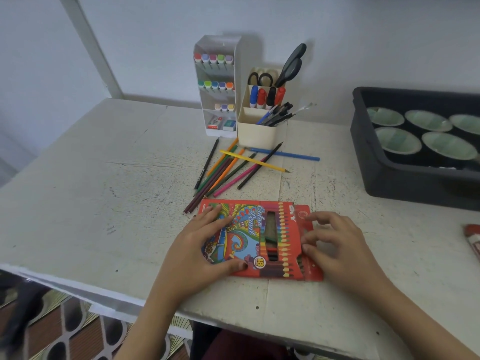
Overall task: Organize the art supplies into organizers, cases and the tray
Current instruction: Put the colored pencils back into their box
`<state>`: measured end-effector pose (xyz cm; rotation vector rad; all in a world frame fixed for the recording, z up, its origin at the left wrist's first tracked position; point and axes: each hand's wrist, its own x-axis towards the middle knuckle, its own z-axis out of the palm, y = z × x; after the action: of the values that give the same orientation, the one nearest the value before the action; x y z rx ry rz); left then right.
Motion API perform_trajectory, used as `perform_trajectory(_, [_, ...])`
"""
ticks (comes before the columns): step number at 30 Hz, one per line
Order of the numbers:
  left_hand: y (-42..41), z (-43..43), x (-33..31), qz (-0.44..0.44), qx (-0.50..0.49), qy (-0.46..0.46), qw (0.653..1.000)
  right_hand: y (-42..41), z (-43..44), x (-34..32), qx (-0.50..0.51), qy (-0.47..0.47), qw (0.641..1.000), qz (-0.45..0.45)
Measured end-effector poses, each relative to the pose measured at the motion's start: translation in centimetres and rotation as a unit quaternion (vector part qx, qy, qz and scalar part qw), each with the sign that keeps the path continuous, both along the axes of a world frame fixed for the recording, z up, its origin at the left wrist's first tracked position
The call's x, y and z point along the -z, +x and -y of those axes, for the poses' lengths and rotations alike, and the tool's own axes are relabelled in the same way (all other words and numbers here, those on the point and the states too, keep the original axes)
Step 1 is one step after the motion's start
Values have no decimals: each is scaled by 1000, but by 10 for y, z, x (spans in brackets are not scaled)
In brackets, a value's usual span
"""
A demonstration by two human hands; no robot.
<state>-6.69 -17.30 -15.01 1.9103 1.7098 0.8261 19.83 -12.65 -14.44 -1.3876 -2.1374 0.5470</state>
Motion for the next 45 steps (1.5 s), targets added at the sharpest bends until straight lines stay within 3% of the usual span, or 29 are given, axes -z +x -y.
perform_trajectory(5, [0,-2,0,-1,1,-8,1000,0,-23,-8,24,-6,1000,-17])
perform_trajectory(14, [0,-3,-1,0,-3,-9,1000,-50,-107,-22,73,71,989,104])
perform_trajectory(20, [-1,-4,-1,6,-7,-17,1000,-62,-121,-15,88,78,990,72])
perform_trajectory(31, [-2,-5,1,14,-7,-11,1000,11,-46,-10,94,60,991,79])
perform_trajectory(38, [-1,-4,3,18,-7,-4,1000,67,1,-2,71,132,980,131])
perform_trajectory(45, [0,-3,4,11,-4,-7,1000,93,24,-2,57,159,981,91])
